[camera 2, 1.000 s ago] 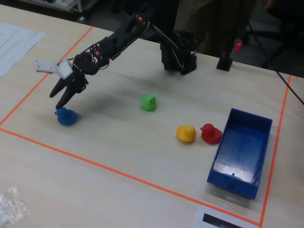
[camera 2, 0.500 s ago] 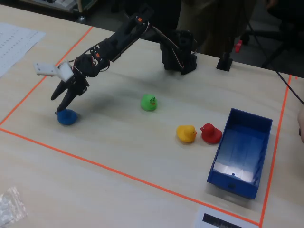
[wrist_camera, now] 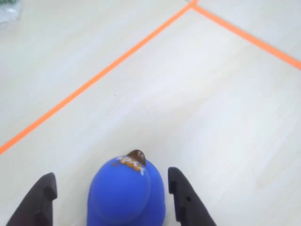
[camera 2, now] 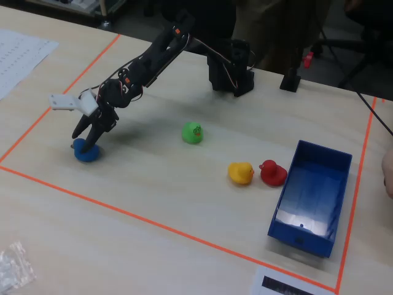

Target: Grasp blue duck and put it into box.

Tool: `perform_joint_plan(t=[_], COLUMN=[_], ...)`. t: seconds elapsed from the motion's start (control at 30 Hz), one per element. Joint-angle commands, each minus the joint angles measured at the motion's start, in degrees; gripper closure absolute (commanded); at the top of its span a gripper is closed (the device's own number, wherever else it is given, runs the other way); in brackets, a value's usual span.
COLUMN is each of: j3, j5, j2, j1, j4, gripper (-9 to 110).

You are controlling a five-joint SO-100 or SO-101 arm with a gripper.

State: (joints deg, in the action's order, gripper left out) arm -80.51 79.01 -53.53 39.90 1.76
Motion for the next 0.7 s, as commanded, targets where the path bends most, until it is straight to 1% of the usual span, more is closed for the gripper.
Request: perform_joint_plan(t=[0.0,0.37,0.4,0.43,0.5,0.67], j3=[0.4,0.4,0.4,0.3,0.2,0.2], j5=[0.2,0.7,0.8,0.8,0.7,0.4], j2=[0.0,3.4,3.6,3.6,3.6,2.4], j1=[-1.1,-2.0,-2.0,-2.0,-2.0,-1.8], j4=[1.8,2.2,2.2,2.2,2.2,1.3], gripper=[70,74,77,82,101,101])
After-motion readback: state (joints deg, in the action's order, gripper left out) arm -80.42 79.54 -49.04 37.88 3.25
